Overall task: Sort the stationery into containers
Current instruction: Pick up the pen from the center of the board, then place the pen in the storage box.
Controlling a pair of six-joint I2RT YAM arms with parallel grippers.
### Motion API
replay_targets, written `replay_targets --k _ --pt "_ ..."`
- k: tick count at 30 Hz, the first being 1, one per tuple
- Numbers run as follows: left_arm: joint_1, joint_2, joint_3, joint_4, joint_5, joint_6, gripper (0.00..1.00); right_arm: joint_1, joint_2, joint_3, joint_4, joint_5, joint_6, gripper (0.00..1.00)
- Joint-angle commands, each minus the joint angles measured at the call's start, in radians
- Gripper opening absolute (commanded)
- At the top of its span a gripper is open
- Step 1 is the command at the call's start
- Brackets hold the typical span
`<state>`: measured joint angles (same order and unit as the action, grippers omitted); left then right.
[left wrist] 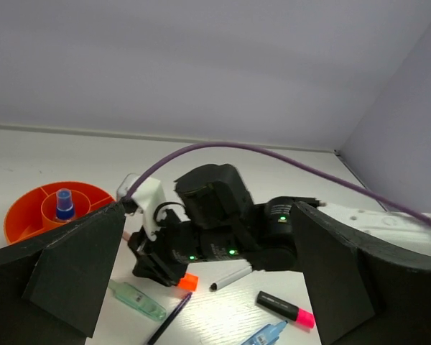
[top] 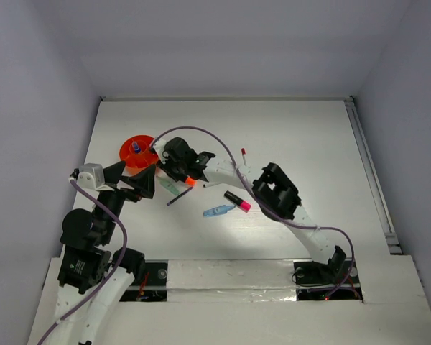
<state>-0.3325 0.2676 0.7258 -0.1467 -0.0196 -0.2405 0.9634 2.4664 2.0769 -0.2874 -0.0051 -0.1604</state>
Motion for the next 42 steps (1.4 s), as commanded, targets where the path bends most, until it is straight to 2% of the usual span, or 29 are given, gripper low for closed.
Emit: replay_targets --k 1,4,9,16,20,25,35,42 --pt "0.010 0.018 -0.009 0.050 0.000 0.007 0.98 0.006 -0.184 -0.105 0.203 -0.062 0.041 0.04" --pt "0.019 0.015 -0.009 0.053 -0.002 0.006 0.98 0.006 -0.277 -0.202 0.322 -0.079 0.077 0.04" --pt "0.029 0.015 -0.011 0.056 0.001 0.006 0.98 0.006 -0.346 -0.238 0.457 -0.058 0.136 0.04" --pt "0.029 0.010 -0.011 0.050 -0.002 0.006 0.97 -0.028 -0.273 -0.196 0.732 -0.042 0.369 0.05" --pt "0.029 0.016 -0.009 0.050 -0.002 0.009 0.97 -0.028 -0.192 -0.144 0.914 -0.020 0.438 0.05" --pt "0.029 0.028 -0.012 0.055 0.013 0.007 0.97 -0.048 -0.057 0.017 0.952 -0.001 0.464 0.05" --pt "0.020 0.027 -0.012 0.058 0.015 0.007 0.97 -0.084 0.034 0.054 1.045 -0.001 0.587 0.05" --pt "0.010 0.035 -0.012 0.058 0.015 0.009 0.97 -0.084 0.123 0.155 1.050 0.019 0.642 0.05"
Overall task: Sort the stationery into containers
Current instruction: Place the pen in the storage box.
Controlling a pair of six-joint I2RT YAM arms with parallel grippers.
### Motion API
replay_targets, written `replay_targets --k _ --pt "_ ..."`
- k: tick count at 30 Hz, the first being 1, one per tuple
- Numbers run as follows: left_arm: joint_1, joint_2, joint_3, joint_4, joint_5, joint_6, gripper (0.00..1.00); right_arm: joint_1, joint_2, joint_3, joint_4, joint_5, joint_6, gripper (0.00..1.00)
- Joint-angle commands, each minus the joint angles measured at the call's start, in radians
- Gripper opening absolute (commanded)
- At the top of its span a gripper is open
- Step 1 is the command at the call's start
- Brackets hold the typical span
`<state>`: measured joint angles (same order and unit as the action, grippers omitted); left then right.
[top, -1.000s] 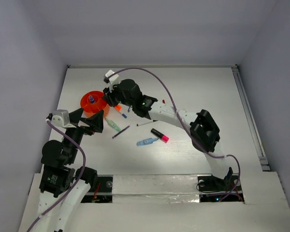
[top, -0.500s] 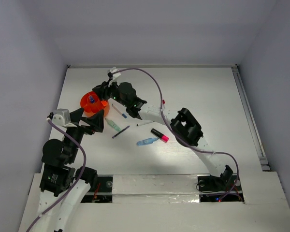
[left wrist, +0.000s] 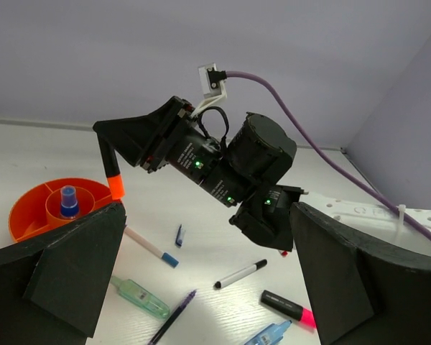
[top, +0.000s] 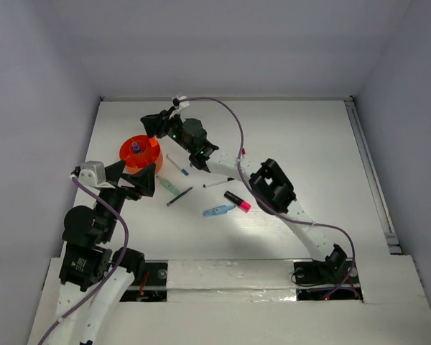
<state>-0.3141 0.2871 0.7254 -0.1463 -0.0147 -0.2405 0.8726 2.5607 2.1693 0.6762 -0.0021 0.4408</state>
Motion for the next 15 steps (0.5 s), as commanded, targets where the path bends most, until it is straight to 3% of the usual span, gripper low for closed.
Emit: replay_targets --k 1,15 --pt "-0.008 0.017 -0.012 0.059 0.010 0.010 0.97 0.006 0.039 0.067 0.088 0.014 0.045 0.05" --pt "-0.017 0.024 -0.011 0.062 0.010 0.014 0.97 0.006 0.052 -0.040 0.174 -0.018 0.121 0.08"
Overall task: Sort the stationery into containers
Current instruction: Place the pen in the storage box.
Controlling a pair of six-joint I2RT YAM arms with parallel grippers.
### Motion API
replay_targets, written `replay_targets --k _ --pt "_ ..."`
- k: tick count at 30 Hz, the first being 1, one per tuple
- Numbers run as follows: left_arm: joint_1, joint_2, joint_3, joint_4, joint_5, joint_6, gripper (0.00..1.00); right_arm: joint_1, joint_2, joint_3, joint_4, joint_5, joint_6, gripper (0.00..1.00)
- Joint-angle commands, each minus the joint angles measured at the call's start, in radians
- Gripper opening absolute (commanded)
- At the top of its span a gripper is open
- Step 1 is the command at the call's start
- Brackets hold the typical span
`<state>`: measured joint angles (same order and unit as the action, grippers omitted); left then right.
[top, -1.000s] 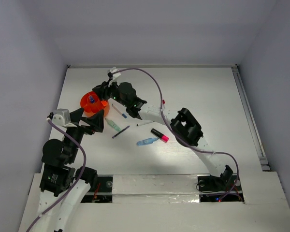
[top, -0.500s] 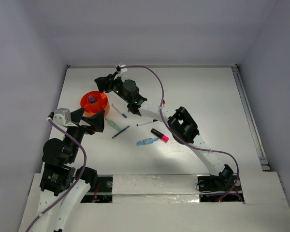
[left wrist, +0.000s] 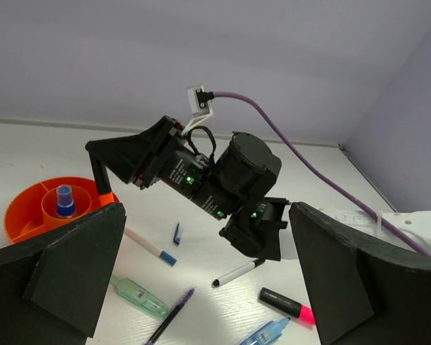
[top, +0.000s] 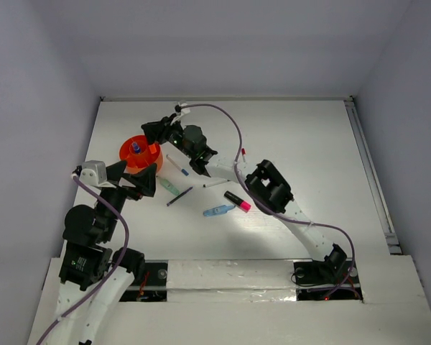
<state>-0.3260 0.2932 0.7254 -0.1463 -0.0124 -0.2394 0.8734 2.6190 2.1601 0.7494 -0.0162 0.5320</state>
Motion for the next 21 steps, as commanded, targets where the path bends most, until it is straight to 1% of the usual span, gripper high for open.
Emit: replay_targets --k 1,8,9,11,12,14,17,18,21 --pt "-0.005 0.018 -0.011 0.062 0.008 0.014 0.97 0.006 -0.008 -0.039 0.100 -0.004 0.029 0.09" --pt "-0.005 0.026 -0.011 0.062 0.008 0.011 0.97 0.006 -0.046 -0.127 0.145 -0.010 0.022 0.13" --pt "-0.005 0.027 -0.011 0.062 0.006 0.012 0.97 0.006 -0.053 -0.137 0.151 -0.013 0.022 0.16" --pt "-0.005 0.027 -0.011 0.062 0.005 0.012 0.97 0.006 -0.069 -0.158 0.154 -0.014 0.017 0.18" --pt "-0.005 0.026 -0.011 0.060 0.006 0.012 0.97 0.006 -0.076 -0.167 0.162 -0.014 0.016 0.22" --pt "-0.005 0.026 -0.009 0.060 0.005 0.012 0.97 0.006 -0.094 -0.192 0.166 -0.018 0.013 0.26" --pt "-0.005 0.024 -0.009 0.057 0.005 0.011 0.97 0.006 -0.120 -0.223 0.174 -0.031 0.003 0.36" --pt "-0.005 0.023 -0.009 0.057 0.005 0.009 0.97 0.006 -0.144 -0.244 0.174 -0.036 -0.001 0.43" --pt "-0.005 0.024 -0.011 0.059 0.006 0.011 0.97 0.006 -0.201 -0.276 0.148 -0.051 -0.018 0.52"
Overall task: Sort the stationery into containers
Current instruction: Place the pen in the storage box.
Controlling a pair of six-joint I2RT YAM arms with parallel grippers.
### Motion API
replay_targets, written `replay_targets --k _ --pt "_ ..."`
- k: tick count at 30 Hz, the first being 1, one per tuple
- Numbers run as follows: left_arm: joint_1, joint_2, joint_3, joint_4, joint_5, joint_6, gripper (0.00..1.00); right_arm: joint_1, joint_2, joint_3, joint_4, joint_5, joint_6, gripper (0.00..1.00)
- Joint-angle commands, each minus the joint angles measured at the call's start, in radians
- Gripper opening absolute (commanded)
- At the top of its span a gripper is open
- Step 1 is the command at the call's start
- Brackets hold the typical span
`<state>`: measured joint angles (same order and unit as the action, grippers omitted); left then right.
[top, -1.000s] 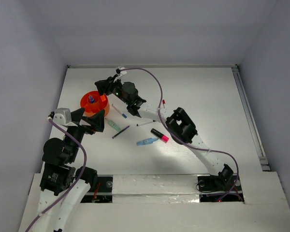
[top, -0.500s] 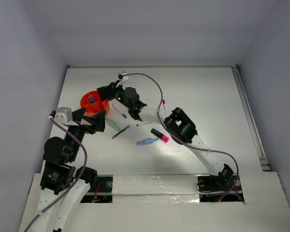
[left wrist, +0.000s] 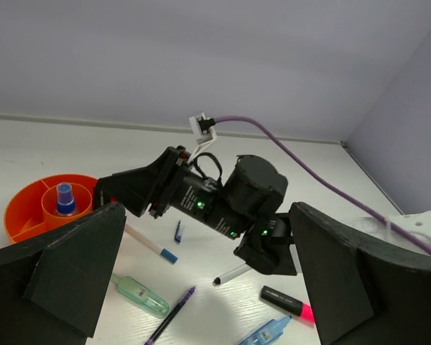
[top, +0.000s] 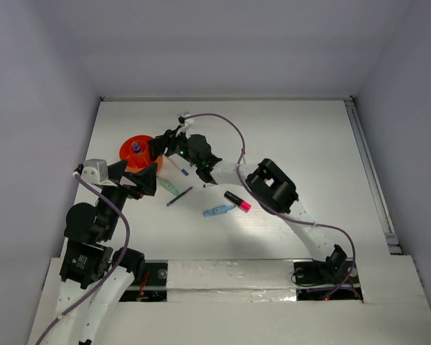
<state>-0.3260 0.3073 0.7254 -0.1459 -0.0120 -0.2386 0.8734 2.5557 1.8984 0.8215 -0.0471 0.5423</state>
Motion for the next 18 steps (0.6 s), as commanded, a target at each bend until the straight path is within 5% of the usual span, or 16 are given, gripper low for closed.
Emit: replay_targets --k 1,8,11,12,18 --pt "0.004 0.015 -0.009 0.057 0.006 0.009 0.97 0.006 -0.153 -0.021 0.064 -0.025 -0.039 0.54" --pt "0.033 0.026 -0.009 0.055 0.007 0.009 0.97 0.006 -0.365 -0.158 -0.167 -0.077 -0.126 0.60" --pt "0.033 0.023 -0.009 0.049 0.007 0.009 0.97 -0.004 -0.532 -0.289 -0.395 -0.100 -0.218 0.41" --pt "0.033 0.024 -0.011 0.052 0.007 0.009 0.97 -0.014 -0.575 -0.320 -0.468 -0.094 -0.232 0.24" --pt "0.042 0.036 -0.011 0.054 0.044 0.009 0.97 -0.043 -0.852 -0.563 -0.985 0.004 -0.304 0.16"
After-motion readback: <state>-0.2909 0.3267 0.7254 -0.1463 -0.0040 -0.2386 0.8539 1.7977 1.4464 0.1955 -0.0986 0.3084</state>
